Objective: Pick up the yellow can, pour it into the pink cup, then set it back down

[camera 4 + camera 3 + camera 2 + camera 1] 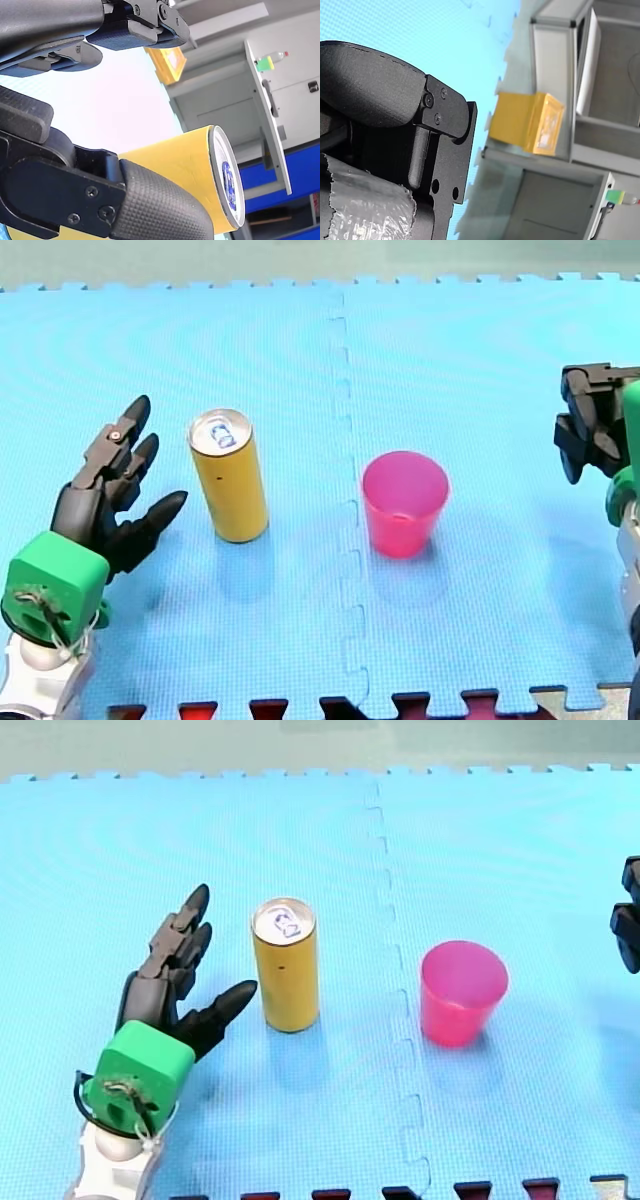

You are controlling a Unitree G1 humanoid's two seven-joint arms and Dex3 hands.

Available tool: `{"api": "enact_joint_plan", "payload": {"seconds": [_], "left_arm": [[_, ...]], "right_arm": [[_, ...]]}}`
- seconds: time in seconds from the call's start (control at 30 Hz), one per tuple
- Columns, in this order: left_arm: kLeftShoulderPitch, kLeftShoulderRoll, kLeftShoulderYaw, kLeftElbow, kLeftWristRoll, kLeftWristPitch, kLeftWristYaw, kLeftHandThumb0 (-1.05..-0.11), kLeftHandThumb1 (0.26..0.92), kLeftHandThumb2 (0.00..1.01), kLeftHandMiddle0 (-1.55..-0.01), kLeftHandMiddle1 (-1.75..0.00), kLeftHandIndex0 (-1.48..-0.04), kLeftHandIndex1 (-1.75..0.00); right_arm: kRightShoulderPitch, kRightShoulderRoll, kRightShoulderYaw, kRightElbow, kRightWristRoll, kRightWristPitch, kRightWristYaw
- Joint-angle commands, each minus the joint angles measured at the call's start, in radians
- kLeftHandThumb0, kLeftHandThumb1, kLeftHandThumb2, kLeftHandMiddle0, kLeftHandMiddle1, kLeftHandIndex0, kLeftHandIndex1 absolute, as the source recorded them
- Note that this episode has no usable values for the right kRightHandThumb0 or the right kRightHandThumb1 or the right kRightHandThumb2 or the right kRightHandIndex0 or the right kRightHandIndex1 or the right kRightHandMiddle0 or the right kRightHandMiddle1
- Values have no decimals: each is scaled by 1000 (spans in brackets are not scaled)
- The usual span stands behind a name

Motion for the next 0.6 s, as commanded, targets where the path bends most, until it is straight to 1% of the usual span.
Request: {"api": "enact_joint_plan", "payload": {"seconds": [0.0, 0.33, 0.57], "left_arm": [[-5, 5, 1, 1, 1, 1, 0, -1048, 921, 53, -341, -3, -302, -2], [-8, 5, 0, 1, -1, 1, -4, -1048, 921, 52, -337, 0, -302, -1], [-10, 6, 2, 4, -3, -1, -9, -1048, 921, 53, -337, 0, -305, -2]], "right_arm": [[-5, -6, -2, 1, 3, -2, 1], [-5, -9, -2, 2, 3, -6, 1], [-7, -8, 2, 2, -1, -10, -2]]}}
